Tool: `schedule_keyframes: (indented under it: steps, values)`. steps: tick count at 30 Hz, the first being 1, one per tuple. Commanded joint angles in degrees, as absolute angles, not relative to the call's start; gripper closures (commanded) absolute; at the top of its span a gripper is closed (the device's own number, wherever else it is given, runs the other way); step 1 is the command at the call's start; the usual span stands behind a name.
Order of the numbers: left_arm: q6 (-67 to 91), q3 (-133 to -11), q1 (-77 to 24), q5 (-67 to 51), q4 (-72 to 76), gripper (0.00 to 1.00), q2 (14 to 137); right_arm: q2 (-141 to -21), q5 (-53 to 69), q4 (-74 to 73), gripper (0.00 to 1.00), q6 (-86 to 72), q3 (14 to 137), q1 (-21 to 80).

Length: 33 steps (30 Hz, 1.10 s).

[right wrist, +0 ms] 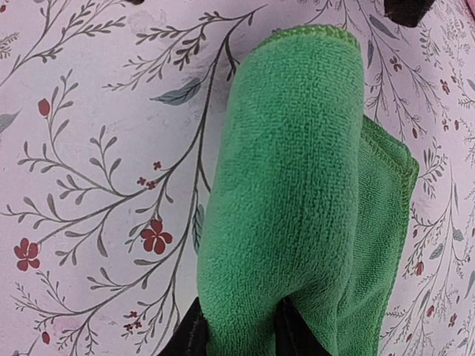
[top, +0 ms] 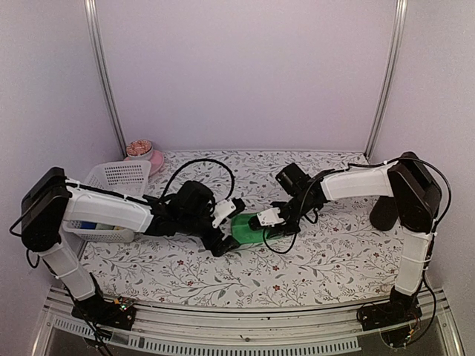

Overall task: Roll the towels
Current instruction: Roll the towel at the center of the board.

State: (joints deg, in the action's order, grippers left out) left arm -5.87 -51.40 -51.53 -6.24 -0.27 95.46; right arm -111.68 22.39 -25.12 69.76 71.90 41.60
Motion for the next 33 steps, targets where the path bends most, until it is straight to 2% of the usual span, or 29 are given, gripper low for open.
schedule_keyframes:
  steps: [1, 8, 11, 14, 19, 22, 28, 33]
  values:
    - [-4.10, -52.78, -50.42, -6.28, 4.66, 0.03, 98.12, -117.18, 28.22, -42.37, 0.73, 69.25, 74.38, 41.81]
    - [-2.70, -57.37, -50.59, -10.26, 4.00, 0.03, 102.61, -119.30, 30.80, -48.86, 0.72, 71.71, 77.30, 41.05]
    - [-4.44, -55.29, -51.92, -8.58, 7.48, 0.13, 102.07, -120.47, 31.35, -49.84, 0.72, 71.17, 78.46, 40.16]
    - [-6.32, -50.97, -53.33, -6.63, 12.90, 0.18, 100.04, -121.46, 31.83, -50.27, 0.72, 70.22, 79.37, 38.95]
    - [-9.77, -45.02, -53.94, -7.97, 21.64, 0.38, 96.20, -122.46, 31.95, -50.40, 0.73, 68.86, 80.52, 37.84]
    - [-12.00, -44.52, -54.77, -8.64, 22.29, 0.39, 96.20, -122.77, 32.05, -50.70, 0.73, 68.47, 80.98, 37.74]
    - [-19.23, -45.28, -60.08, -0.68, 23.05, 0.40, 98.67, -123.81, 31.68, -51.11, 0.74, 67.82, 81.77, 37.58]
    - [-22.24, -45.94, -61.88, 3.01, 24.52, 0.46, 101.76, -124.10, 31.83, -51.45, 0.74, 67.68, 82.09, 37.21]
